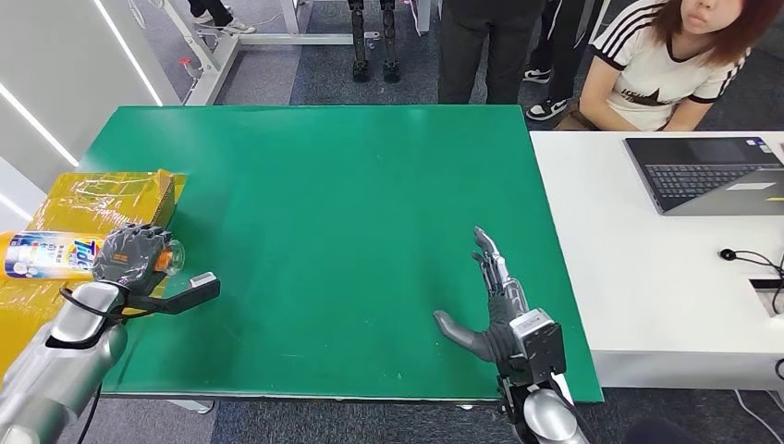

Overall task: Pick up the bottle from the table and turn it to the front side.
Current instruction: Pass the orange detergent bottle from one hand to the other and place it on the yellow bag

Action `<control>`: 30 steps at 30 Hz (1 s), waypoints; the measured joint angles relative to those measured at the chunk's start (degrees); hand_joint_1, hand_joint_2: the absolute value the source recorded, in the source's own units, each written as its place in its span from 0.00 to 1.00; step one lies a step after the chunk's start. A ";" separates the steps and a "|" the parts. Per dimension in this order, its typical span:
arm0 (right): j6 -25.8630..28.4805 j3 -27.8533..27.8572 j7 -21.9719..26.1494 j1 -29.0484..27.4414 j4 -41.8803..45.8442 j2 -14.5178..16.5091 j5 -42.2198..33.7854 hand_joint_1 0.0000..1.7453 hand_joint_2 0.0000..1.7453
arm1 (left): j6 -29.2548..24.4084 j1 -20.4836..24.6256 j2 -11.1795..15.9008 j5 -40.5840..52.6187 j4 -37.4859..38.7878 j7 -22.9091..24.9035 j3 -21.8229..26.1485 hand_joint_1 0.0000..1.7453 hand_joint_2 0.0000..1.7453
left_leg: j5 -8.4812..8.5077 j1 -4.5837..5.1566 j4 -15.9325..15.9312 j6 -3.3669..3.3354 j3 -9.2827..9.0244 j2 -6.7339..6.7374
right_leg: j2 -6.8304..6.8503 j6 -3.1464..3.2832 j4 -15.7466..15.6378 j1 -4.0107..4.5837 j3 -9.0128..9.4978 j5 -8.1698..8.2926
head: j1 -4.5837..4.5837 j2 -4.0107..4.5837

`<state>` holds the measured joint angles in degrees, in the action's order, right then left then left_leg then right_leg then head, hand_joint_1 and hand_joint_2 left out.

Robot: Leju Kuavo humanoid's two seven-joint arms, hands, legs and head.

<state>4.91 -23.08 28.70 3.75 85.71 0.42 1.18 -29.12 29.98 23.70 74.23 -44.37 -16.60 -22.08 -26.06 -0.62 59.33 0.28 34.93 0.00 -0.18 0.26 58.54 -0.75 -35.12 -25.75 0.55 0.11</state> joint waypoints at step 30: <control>0.20 -0.17 0.59 0.68 -1.38 0.00 0.29 0.00 1.00 | 5.44 -0.94 -2.05 -12.75 0.85 -8.75 2.32 1.00 1.00 | 0.00 0.00 0.00 0.00 0.00 0.00 | -0.01 0.00 -0.01 0.00 -0.01 0.00 | 0.00 0.00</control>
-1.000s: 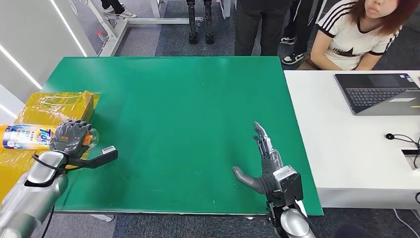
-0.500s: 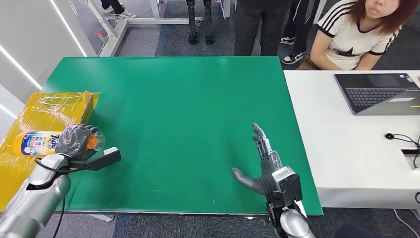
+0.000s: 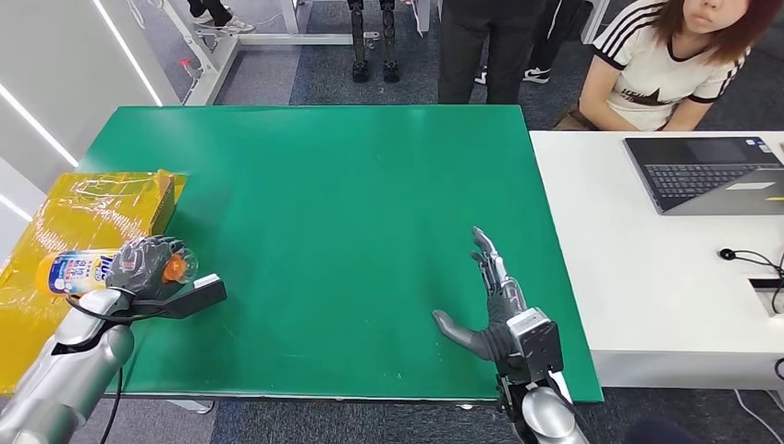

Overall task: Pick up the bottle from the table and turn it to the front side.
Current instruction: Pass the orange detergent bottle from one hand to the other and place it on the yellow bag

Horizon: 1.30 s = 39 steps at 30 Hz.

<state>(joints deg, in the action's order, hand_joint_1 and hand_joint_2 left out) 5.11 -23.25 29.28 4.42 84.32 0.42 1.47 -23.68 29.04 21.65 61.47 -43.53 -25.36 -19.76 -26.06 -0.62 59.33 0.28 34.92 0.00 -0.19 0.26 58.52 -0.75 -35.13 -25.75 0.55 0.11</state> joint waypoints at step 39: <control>0.97 -0.03 0.38 0.51 0.00 0.00 0.14 0.00 1.00 | 6.95 1.78 -4.95 -2.66 5.34 1.56 -2.84 0.00 1.00 | 0.00 0.01 0.00 0.00 -0.02 -0.01 | 0.02 0.00 0.00 -0.01 0.03 0.00 | 0.00 0.00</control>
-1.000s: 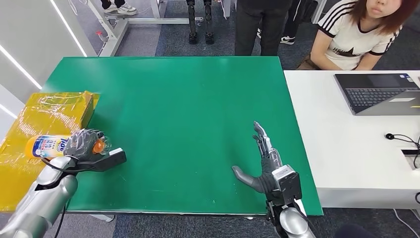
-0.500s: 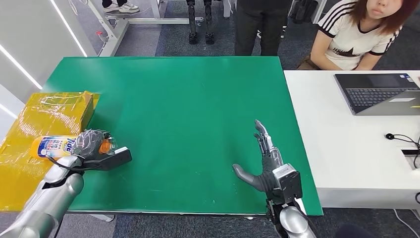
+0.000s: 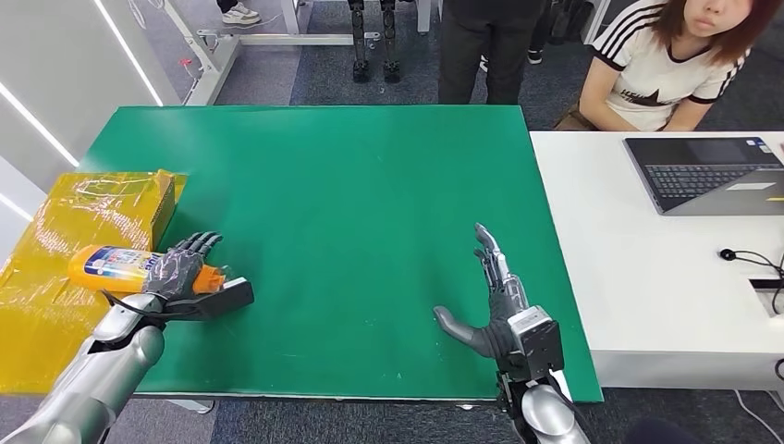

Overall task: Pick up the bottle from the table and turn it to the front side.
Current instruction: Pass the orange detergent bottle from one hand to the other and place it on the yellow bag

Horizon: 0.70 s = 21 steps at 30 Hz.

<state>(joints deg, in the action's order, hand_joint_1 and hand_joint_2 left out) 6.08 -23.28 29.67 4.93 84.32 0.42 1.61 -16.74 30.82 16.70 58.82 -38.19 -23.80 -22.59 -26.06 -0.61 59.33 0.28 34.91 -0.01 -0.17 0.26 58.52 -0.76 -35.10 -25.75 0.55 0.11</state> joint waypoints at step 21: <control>-0.09 0.07 0.37 -1.07 -0.30 0.00 -1.03 0.00 1.00 | 5.89 11.74 4.85 -11.74 -2.23 0.46 1.26 0.00 1.00 | 0.02 -0.06 0.01 0.02 0.02 0.00 | -0.01 0.04 0.04 0.05 -0.05 0.03 | -0.01 0.00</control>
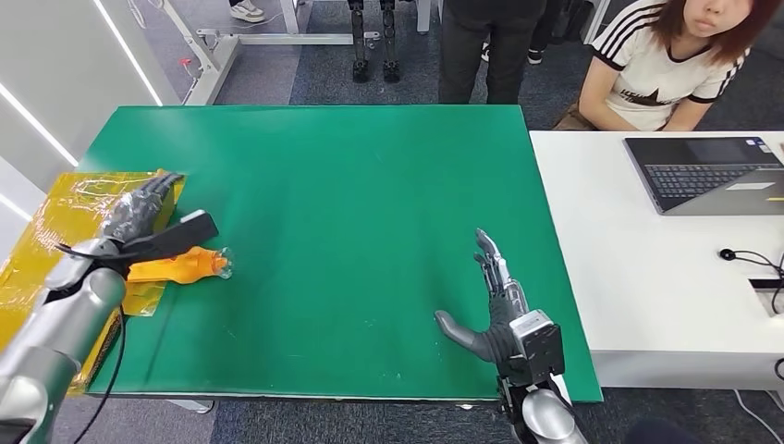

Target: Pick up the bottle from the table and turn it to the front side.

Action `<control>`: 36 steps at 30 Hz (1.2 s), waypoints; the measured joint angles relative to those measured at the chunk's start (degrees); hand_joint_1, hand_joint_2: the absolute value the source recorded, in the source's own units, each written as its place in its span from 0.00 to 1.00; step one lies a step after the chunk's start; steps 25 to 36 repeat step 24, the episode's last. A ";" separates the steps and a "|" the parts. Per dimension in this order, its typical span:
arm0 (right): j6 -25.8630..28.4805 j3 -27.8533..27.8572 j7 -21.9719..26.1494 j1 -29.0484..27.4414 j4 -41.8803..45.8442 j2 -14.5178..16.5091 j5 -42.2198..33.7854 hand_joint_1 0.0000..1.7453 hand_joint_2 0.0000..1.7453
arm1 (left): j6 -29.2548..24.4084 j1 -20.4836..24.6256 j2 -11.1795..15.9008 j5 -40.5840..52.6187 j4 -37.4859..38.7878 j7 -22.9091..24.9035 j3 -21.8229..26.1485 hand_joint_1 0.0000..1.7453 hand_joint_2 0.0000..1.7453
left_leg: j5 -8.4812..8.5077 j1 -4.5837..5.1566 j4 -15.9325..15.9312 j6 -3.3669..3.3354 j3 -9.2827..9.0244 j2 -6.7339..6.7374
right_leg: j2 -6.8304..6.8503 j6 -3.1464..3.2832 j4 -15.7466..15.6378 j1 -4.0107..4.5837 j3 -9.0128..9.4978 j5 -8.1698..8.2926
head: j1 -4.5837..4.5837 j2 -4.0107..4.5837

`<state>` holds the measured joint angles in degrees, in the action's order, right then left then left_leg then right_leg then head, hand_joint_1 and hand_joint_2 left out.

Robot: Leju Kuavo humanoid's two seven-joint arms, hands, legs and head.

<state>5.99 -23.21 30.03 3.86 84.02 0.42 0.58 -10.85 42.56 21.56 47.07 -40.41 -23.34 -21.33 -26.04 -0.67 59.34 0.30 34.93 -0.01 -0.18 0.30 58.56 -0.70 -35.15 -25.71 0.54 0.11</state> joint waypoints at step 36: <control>0.69 0.88 0.20 -2.87 4.23 0.09 0.06 0.00 1.00 | 8.82 15.78 -0.64 -21.16 -10.52 -2.15 7.20 0.00 1.00 | 0.00 0.10 0.02 -0.01 -0.03 -0.07 | 0.10 0.01 -0.06 -0.08 0.06 0.01 | 0.02 0.00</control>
